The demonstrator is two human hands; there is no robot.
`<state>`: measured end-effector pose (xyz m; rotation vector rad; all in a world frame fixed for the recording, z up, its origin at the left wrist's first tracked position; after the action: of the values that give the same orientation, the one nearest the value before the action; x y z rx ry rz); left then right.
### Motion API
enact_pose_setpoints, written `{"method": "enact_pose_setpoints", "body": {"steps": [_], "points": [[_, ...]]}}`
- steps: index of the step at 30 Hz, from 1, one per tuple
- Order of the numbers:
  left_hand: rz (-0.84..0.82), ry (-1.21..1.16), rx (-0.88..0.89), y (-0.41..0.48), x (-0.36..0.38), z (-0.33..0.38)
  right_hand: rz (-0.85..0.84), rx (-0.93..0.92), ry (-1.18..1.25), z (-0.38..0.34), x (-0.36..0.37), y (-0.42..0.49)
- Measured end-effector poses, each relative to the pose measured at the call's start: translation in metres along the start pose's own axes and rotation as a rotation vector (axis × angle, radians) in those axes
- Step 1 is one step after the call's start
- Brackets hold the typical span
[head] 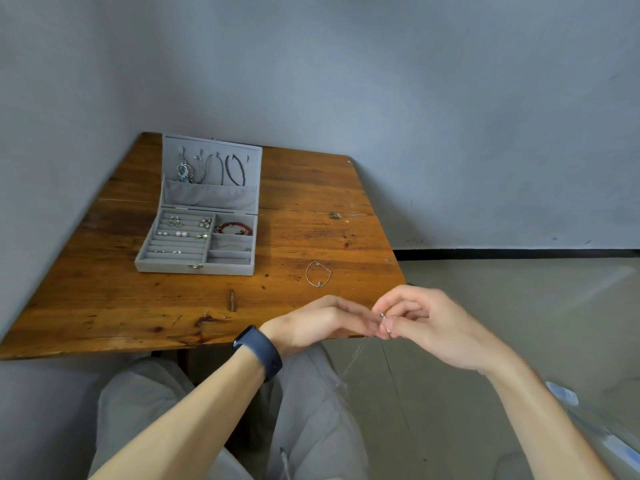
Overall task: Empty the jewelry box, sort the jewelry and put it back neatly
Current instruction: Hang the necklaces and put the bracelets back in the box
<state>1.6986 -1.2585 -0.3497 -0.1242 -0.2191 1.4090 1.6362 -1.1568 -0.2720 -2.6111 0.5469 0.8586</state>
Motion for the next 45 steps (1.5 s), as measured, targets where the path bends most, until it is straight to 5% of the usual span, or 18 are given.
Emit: {"method": "enact_pose_setpoints", "body": {"steps": [12,18,24,37,42,45], "points": [[0.207,-0.139,0.064,-0.038,-0.030,-0.015,0.018,-0.051,-0.098,-0.008,0.012,0.019],[0.318,-0.105,0.007,-0.060,-0.063,-0.038,0.159,-0.029,-0.178,0.013,-0.002,0.034],[0.399,-0.129,-0.009,-0.070,-0.095,-0.044,0.275,0.035,0.064,0.052,-0.002,0.057],[0.479,-0.848,0.097,-0.002,-0.147,-0.004,0.475,0.071,0.291,0.094,-0.003,0.108],[0.562,-0.921,0.125,0.035,-0.171,0.003,0.505,0.122,0.412,0.111,-0.007,0.137],[0.598,-0.767,0.026,0.061,-0.189,-0.001,0.575,0.181,0.503,0.129,-0.021,0.163]]}}
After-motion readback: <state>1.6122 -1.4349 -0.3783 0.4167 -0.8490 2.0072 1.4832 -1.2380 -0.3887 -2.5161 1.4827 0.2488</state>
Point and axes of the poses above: each hand's wrist, its own y-axis towards the middle knuckle, its own x-axis out of the palm, z = x × y, the point moved 8 cm from there along y, towards the middle knuckle, and after that the axes turned 1 degree about -z, right-handed, at the moved point
